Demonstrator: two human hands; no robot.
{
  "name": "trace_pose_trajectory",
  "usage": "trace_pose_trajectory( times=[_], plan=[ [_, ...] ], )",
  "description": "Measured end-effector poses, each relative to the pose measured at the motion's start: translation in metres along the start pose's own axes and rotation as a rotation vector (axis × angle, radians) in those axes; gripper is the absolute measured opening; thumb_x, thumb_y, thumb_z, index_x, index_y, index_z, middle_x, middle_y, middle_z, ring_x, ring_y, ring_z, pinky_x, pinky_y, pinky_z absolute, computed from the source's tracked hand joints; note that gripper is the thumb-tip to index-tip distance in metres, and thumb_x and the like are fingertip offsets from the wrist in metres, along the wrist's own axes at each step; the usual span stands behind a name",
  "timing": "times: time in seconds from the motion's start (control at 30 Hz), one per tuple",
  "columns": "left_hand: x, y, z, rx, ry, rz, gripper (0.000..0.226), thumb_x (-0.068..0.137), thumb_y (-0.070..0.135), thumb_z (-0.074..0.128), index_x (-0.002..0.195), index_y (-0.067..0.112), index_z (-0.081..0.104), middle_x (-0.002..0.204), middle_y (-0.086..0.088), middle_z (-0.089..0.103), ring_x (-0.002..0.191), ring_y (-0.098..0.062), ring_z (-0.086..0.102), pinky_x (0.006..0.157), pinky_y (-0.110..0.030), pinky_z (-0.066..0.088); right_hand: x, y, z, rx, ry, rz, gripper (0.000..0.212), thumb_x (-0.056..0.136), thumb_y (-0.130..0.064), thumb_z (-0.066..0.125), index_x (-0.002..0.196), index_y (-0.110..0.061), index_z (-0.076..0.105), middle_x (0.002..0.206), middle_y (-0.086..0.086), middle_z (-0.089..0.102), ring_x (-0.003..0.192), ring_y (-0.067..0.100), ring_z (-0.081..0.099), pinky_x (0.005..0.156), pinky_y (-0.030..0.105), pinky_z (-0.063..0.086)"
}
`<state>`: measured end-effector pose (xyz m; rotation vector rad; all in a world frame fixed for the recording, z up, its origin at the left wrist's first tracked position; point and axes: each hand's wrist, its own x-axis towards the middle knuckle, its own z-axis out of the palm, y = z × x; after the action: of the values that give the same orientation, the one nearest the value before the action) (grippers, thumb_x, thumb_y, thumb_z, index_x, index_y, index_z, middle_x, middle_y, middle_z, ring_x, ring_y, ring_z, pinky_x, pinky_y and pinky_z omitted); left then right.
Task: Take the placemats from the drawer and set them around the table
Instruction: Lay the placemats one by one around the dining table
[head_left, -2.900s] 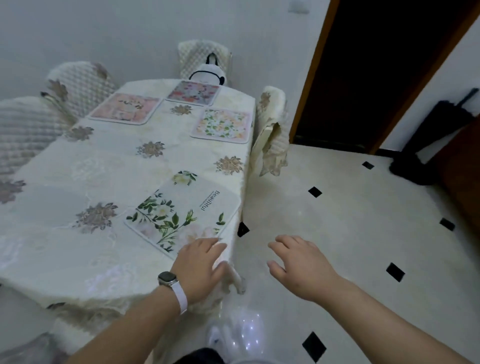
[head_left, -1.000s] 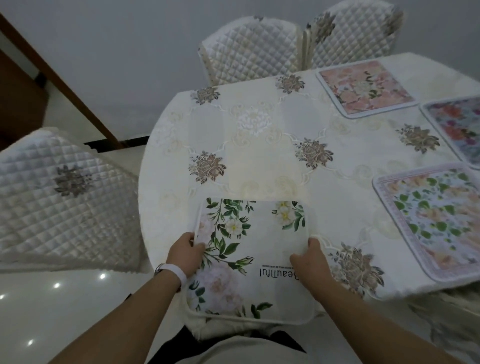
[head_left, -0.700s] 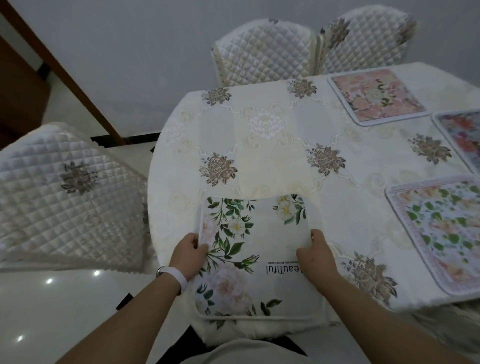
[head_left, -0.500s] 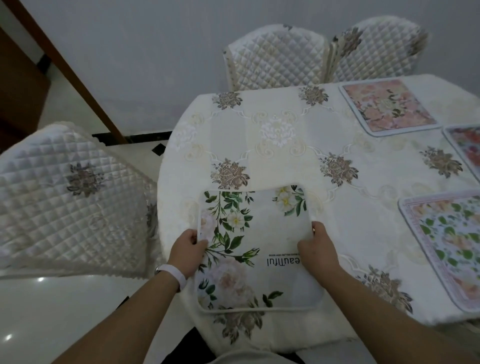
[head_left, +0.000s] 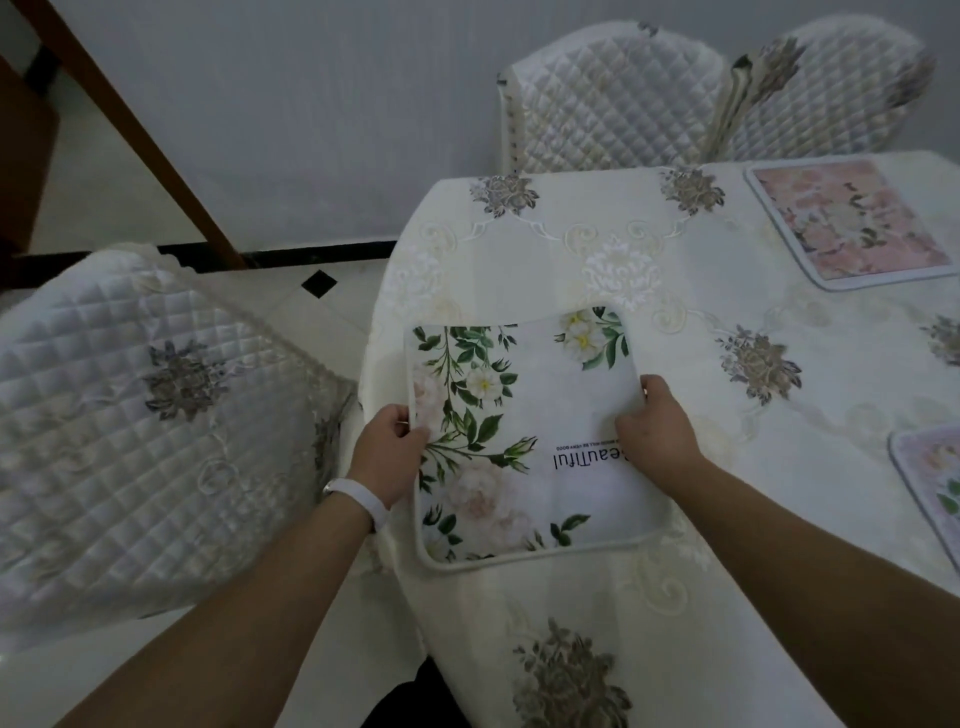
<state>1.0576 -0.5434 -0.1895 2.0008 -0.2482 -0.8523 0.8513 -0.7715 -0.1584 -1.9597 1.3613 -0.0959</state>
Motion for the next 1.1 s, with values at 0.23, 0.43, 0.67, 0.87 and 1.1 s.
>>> trace_pose_trajectory(
  times=[0.23,0.43,0.67,0.87,1.1],
  plan=[
    [0.06,0.006,-0.006,0.059,-0.04,-0.031,0.005,0.089,0.019,0.059,0.089,0.023,0.061,0.09,0.0,0.069,0.085,-0.021,0.066,0.072,-0.034,0.053,0.035,-0.014,0.022,-0.02,0.031,0.055,0.029,0.082,-0.006,0.052,0.106,-0.018,0.042,0.08,-0.002,0.055,0.068,0.013,0.053,0.051,0.026,0.038],
    [0.07,0.002,0.002,0.197,-0.051,0.05,0.005,0.089,0.029,0.058,0.085,0.032,0.057,0.084,0.008,0.068,0.077,-0.012,0.063,0.064,-0.027,0.047,0.043,0.0,0.026,-0.024,0.06,0.149,0.035,0.081,-0.007,0.051,0.115,-0.013,0.046,0.082,-0.006,0.053,0.07,0.015,0.052,0.054,0.028,0.036],
    [0.071,0.006,-0.006,0.325,-0.014,0.09,0.018,0.086,0.025,0.058,0.104,0.026,0.054,0.084,0.007,0.062,0.074,-0.017,0.06,0.06,-0.029,0.046,0.046,-0.002,0.028,-0.068,0.091,0.144,0.056,0.083,-0.011,0.059,0.136,-0.007,0.041,0.12,0.017,0.057,0.1,0.034,0.058,0.078,0.04,0.05],
    [0.08,0.017,0.003,0.742,0.024,0.638,0.046,0.083,0.021,0.062,0.126,0.009,0.053,0.128,-0.013,0.055,0.114,-0.031,0.052,0.091,-0.043,0.046,0.049,-0.019,0.05,-0.475,0.065,-0.291,0.064,0.087,-0.026,0.063,0.143,-0.005,0.041,0.145,0.022,0.043,0.131,0.039,0.041,0.106,0.05,0.035],
    [0.115,0.029,0.052,1.013,-0.183,0.778,0.051,0.096,0.033,0.036,0.143,0.014,0.04,0.155,-0.009,0.032,0.144,-0.027,0.022,0.116,-0.047,0.018,0.07,-0.042,0.099,-0.65,-0.199,-0.554,0.06,0.102,-0.049,0.024,0.155,-0.023,0.018,0.165,0.004,0.01,0.151,0.026,0.005,0.119,0.046,0.003]
  ],
)
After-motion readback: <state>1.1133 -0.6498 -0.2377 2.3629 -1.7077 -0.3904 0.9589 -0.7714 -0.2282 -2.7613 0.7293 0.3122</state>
